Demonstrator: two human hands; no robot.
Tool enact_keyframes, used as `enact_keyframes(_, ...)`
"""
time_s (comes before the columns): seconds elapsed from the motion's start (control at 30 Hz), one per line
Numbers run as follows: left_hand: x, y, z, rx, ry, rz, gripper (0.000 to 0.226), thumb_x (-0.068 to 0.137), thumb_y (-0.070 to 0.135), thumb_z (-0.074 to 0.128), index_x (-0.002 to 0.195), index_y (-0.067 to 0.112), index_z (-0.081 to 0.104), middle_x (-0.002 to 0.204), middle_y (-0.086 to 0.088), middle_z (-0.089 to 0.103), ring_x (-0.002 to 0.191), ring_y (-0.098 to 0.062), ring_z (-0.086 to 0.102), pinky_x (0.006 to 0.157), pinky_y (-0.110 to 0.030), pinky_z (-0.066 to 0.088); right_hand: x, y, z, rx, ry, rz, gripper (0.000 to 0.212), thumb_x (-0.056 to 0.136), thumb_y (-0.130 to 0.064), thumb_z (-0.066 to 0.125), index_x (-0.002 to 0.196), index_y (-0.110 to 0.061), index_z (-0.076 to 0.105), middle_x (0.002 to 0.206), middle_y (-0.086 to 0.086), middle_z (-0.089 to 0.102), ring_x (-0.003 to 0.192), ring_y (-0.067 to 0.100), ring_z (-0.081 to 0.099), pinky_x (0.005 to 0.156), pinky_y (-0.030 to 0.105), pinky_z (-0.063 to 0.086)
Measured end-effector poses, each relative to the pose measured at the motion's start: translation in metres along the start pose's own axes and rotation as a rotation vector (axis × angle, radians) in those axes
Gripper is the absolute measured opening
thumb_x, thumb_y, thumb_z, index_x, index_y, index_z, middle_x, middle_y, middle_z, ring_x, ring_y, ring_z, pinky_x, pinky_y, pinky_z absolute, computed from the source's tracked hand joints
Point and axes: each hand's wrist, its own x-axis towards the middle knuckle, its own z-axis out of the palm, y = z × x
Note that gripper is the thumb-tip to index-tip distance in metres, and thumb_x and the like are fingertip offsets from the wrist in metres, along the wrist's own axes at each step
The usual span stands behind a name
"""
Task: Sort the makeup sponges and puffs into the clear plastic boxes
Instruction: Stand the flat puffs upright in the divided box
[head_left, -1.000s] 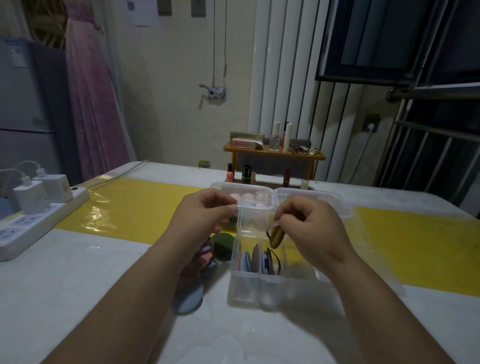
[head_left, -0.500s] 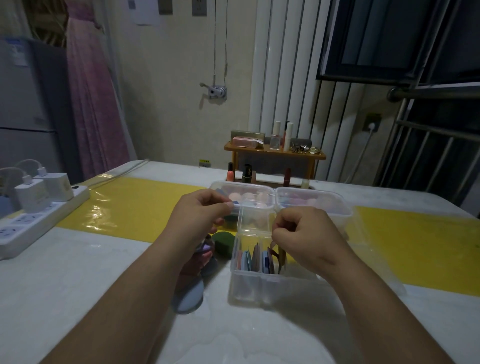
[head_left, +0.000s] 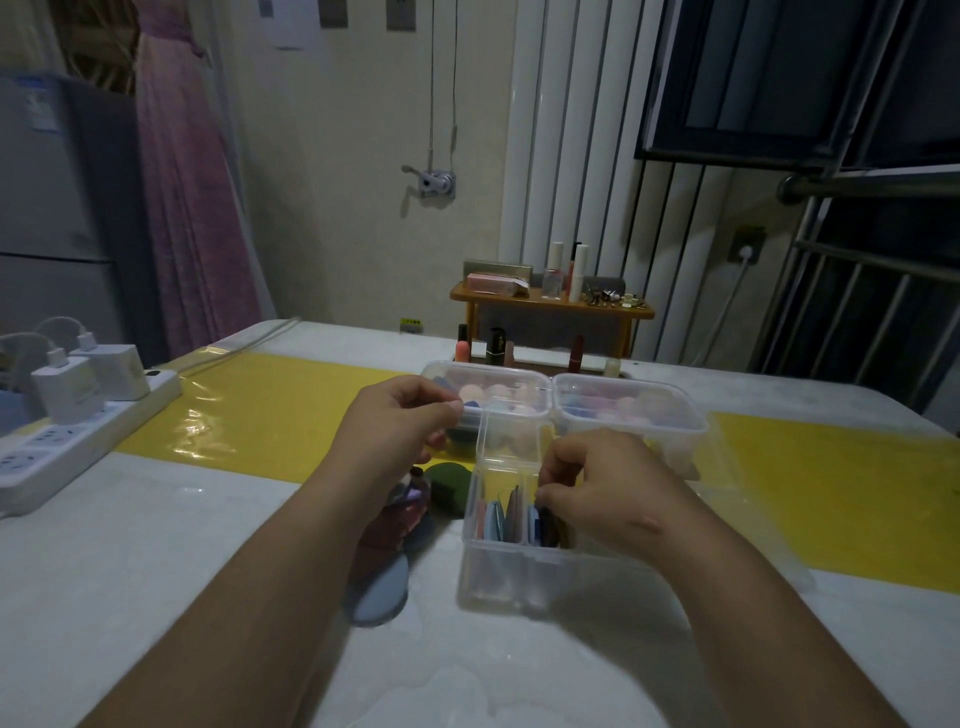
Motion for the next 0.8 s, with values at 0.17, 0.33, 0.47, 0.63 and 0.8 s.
enact_keyframes(0.17, 0.006, -0.005, -0.006, 0.070, 0.081, -0.002, 0.012, 0.087, 0.009, 0.067, 0.084, 0.019, 0.072, 0.085, -0.008, 0.070, 0.072, -0.020, 0.059, 0.060, -0.029, 0.046, -0.001, 0.000, -0.002, 0.004, 0.064, 0.012, 0.015, 0.087, -0.018, 0.065, 0.080, -0.031, 0.064, 0.086, -0.010, 0.064, 0.083, 0.008, 0.059, 0.074, 0.028, 0.055)
enact_keyframes(0.33, 0.006, -0.011, -0.007, 0.484, 0.136, 0.102, 0.013, 0.087, 0.017, 0.064, 0.091, 0.027, 0.072, 0.093, 0.007, 0.071, 0.083, -0.014, 0.063, 0.074, -0.030, 0.050, -0.002, -0.005, 0.002, -0.060, -0.039, 0.032, 0.016, 0.090, -0.016, 0.067, 0.085, -0.031, 0.069, 0.089, -0.011, 0.065, 0.082, 0.004, 0.059, 0.073, 0.024, 0.054)
enact_keyframes(0.47, 0.001, -0.012, -0.002, 0.917, 0.049, 0.188, 0.020, 0.090, 0.022, 0.060, 0.101, 0.031, 0.073, 0.102, 0.008, 0.069, 0.092, -0.015, 0.061, 0.080, -0.032, 0.052, -0.002, -0.003, 0.001, -0.014, 0.001, 0.033, 0.016, 0.090, -0.018, 0.067, 0.082, -0.032, 0.066, 0.088, -0.011, 0.064, 0.081, 0.005, 0.058, 0.069, 0.021, 0.050)
enact_keyframes(0.63, 0.000, -0.014, -0.001, 1.208, -0.139, 0.270, 0.026, 0.084, 0.044, 0.068, 0.107, 0.036, 0.072, 0.104, 0.010, 0.069, 0.093, -0.013, 0.060, 0.081, -0.031, 0.048, 0.001, 0.001, 0.001, 0.081, 0.065, -0.011, 0.017, 0.088, -0.015, 0.062, 0.081, -0.030, 0.066, 0.085, -0.010, 0.063, 0.081, 0.006, 0.058, 0.074, 0.027, 0.054)
enact_keyframes(0.8, -0.001, -0.018, 0.000, 1.276, -0.236, 0.277, 0.035, 0.073, 0.057, 0.071, 0.098, 0.034, 0.072, 0.086, 0.009, 0.066, 0.076, -0.011, 0.057, 0.065, -0.029, 0.040, 0.003, 0.004, 0.002, 0.136, 0.117, -0.023, 0.020, 0.087, -0.012, 0.060, 0.084, -0.031, 0.065, 0.086, -0.009, 0.063, 0.076, 0.005, 0.057, 0.064, 0.022, 0.047)
